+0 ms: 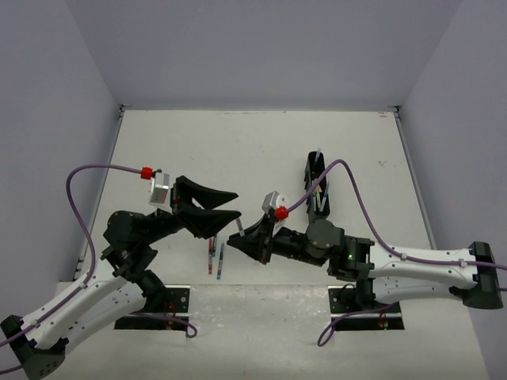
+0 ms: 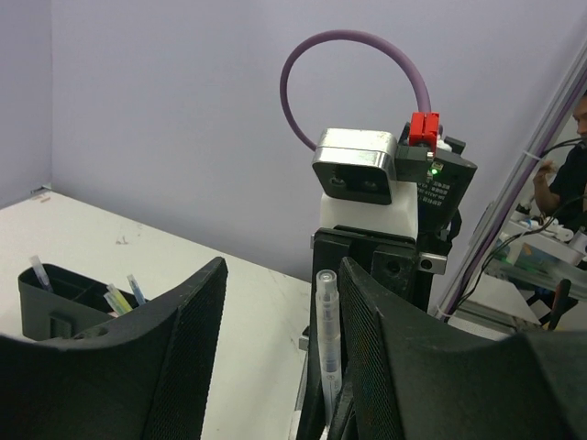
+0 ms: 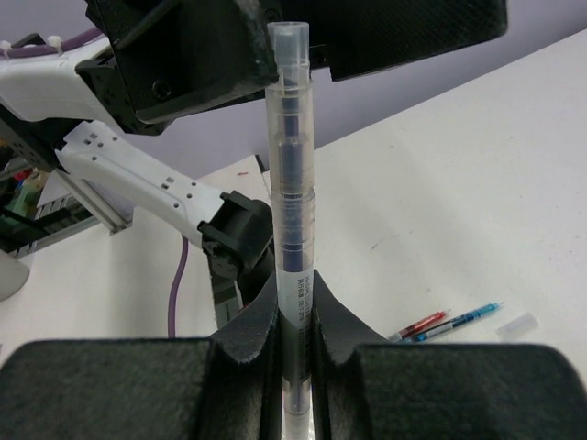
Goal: Sort the stationery into containers
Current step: Close the pen cap on the pen.
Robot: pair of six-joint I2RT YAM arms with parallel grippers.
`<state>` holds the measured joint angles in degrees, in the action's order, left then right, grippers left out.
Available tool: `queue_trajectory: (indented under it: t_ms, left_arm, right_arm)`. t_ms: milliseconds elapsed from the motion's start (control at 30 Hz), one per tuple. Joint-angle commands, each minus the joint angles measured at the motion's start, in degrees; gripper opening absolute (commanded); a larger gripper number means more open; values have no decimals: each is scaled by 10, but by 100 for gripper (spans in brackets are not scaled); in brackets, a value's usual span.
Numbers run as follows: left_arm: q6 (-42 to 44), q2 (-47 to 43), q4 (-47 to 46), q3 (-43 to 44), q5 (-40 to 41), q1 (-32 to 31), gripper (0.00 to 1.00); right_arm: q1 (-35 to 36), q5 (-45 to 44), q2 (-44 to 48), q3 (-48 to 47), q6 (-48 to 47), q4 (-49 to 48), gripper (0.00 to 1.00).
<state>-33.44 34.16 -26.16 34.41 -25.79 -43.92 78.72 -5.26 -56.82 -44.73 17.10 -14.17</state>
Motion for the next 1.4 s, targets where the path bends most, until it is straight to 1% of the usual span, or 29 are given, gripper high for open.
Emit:
queue_trajectory:
  t_ms: [0, 167, 200, 367, 567, 800, 933, 1100, 1133, 1267, 1300, 1367]
  left_arm:
    - [-5, 8, -30, 5, -23, 0, 53]
    - [-8, 10, -30, 5, -34, 1, 23]
    - [-8, 11, -28, 5, -37, 0, 19]
    - [-6, 9, -23, -7, -63, 0, 15]
    - [-12, 10, -23, -29, -74, 1, 0]
    - [-34, 4, -38, -58, -81, 1, 0]
    - [-53, 3, -56, -93, -84, -3, 0]
    - [-63, -4, -64, -117, -74, -14, 0]
    - [-64, -6, -63, -126, -71, -20, 0]
    - [-66, -9, -64, -142, -64, -30, 0]
    - [-66, -9, -63, -144, -60, -31, 0]
    - [-66, -6, -64, -150, -58, -38, 0]
  right_arm:
    - [0, 9, 6, -10, 5, 4, 0]
    - [0, 3, 0, -19, 8, 8, 0]
    - [0, -1, 0, -20, 10, 8, 0]
    - [-1, -2, 1, -30, 7, 12, 0]
    - [-1, -6, -7, -52, -3, 13, 0]
    - [-19, -15, -15, -86, -10, 13, 0]
    - [-40, -8, -23, -123, -22, 14, 0]
    - [-70, 25, -32, -153, -25, 19, 0]
    - [-85, 42, -36, -167, -22, 19, 0]
    - [-105, 50, -51, -200, -28, 24, 0]
    - [-108, 69, -53, -206, -28, 26, 0]
    - [-115, 77, -59, -221, -29, 30, 0]
